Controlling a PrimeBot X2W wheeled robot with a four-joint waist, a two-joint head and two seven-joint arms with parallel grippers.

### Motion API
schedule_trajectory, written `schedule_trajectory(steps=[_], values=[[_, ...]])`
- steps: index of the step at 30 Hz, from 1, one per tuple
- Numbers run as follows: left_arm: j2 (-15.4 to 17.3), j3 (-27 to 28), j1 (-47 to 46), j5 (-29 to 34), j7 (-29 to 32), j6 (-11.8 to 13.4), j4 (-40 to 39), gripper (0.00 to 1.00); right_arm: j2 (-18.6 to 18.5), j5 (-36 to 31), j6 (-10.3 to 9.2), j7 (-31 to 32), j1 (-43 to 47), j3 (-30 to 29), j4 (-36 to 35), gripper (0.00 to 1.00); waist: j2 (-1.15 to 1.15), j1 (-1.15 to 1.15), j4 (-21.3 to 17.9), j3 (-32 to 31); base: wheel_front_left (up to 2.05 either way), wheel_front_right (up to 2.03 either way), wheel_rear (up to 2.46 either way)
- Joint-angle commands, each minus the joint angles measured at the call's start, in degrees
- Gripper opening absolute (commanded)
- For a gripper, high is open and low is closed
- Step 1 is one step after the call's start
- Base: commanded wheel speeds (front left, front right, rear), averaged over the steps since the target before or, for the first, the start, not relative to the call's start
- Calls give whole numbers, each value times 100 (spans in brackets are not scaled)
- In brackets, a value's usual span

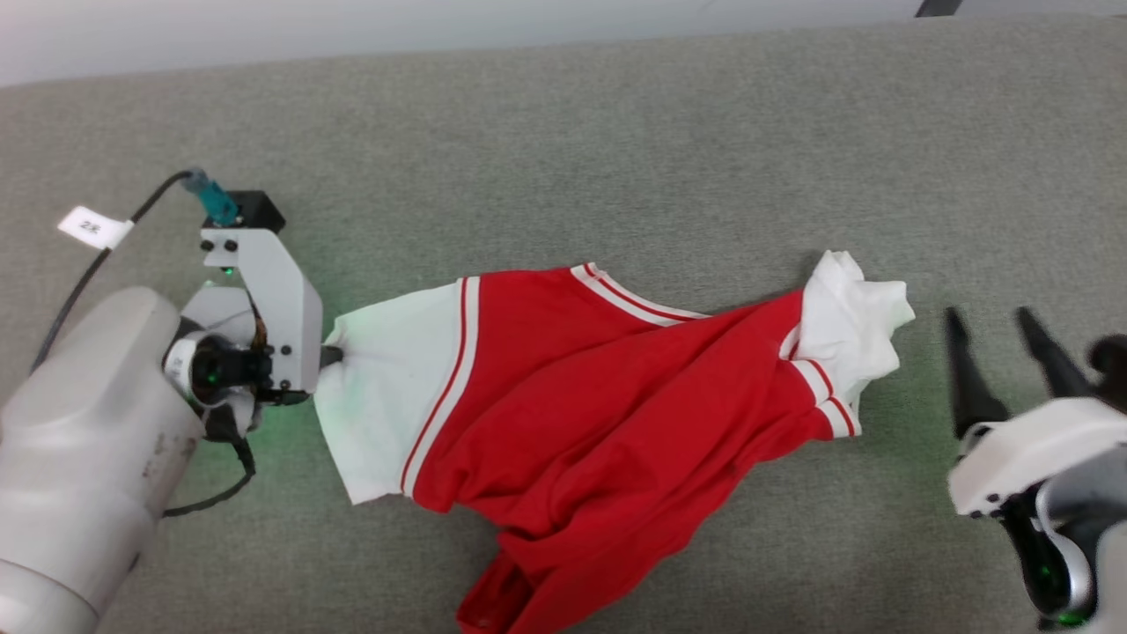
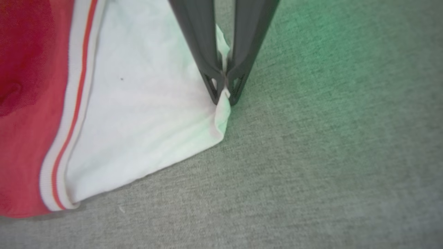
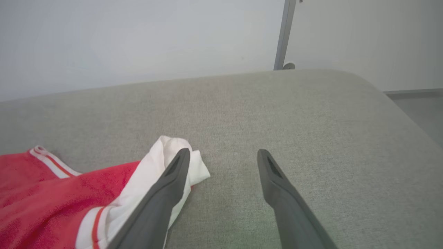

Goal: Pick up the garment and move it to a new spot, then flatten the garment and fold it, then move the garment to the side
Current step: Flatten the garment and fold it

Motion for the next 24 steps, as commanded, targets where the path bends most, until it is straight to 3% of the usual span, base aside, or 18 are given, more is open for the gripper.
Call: schedule_trajectory(steps=[1,9,22,23,24], values=[[-212,-187,462,-2,80,-44,42,0,-24,107,-9,178,-169,70,89,100,0,0,63,-11,0,0,0],[-347,-179,385,-26,-22,-85,-3,0,-423,356,-9,1277,-912,319,995,100,0,0,306,-2,0,0,0],[-436,-177,227,-10,-141,-135,76,0,-731,559,-9,1992,-1461,943,1803,100,0,0,476,3,0,0,0],[-439,-173,224,-13,-150,-139,87,0,-755,561,-9,2036,-1471,970,1857,49,0,0,477,1,0,0,0],[-444,-172,215,-17,-149,-144,98,0,-788,543,-9,2056,-1495,1014,1890,13,0,0,479,1,0,0,0]])
